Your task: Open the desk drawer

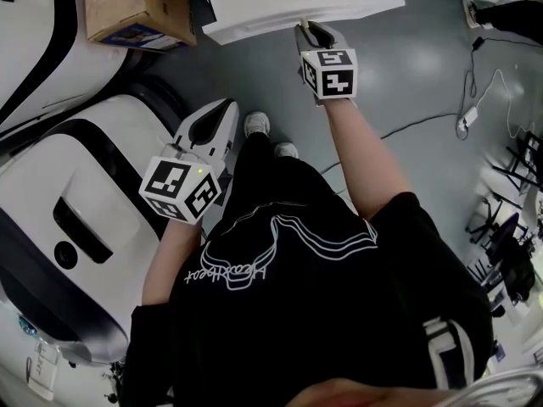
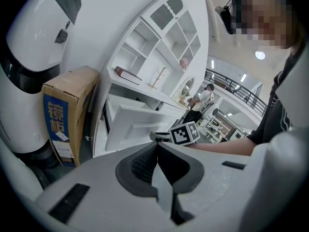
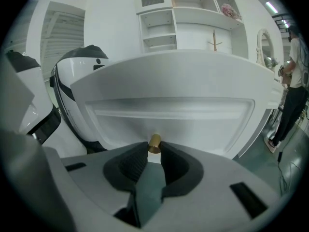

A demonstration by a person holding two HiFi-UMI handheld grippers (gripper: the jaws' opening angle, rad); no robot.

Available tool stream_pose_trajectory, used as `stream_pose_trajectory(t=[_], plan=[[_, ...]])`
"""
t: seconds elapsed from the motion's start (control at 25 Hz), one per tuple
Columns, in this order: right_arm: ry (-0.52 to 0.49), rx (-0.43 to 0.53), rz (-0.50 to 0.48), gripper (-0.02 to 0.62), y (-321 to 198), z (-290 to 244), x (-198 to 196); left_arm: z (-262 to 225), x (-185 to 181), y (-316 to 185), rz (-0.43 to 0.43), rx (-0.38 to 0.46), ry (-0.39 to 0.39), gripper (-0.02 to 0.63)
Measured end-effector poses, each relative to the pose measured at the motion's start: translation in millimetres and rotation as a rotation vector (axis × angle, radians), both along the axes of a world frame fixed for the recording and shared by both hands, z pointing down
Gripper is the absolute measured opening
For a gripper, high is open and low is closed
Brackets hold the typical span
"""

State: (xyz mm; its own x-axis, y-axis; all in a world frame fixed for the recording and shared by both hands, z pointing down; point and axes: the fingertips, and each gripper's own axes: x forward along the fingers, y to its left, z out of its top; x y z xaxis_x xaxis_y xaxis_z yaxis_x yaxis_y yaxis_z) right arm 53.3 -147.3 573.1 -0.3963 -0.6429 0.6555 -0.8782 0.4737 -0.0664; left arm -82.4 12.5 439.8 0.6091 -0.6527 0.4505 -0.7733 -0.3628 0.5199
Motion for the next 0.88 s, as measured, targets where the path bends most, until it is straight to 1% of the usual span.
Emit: stream_pose_trajectory(t=[0.32, 0.72, 0.88], plan=[[0.011, -0.009, -0.012, 0.089, 20, 1, 6, -6, 9, 12, -0.015, 0.016, -0.002, 0.005], [0.000, -0.017, 0.000, 0.086, 39, 3, 11, -8, 5, 40, -0.079, 0.015, -0.013, 0.005], [-0.007, -0.026, 0.002, 0.084, 39, 3, 12, -12, 10, 50, -0.083, 0.020, -0.016, 0.005]])
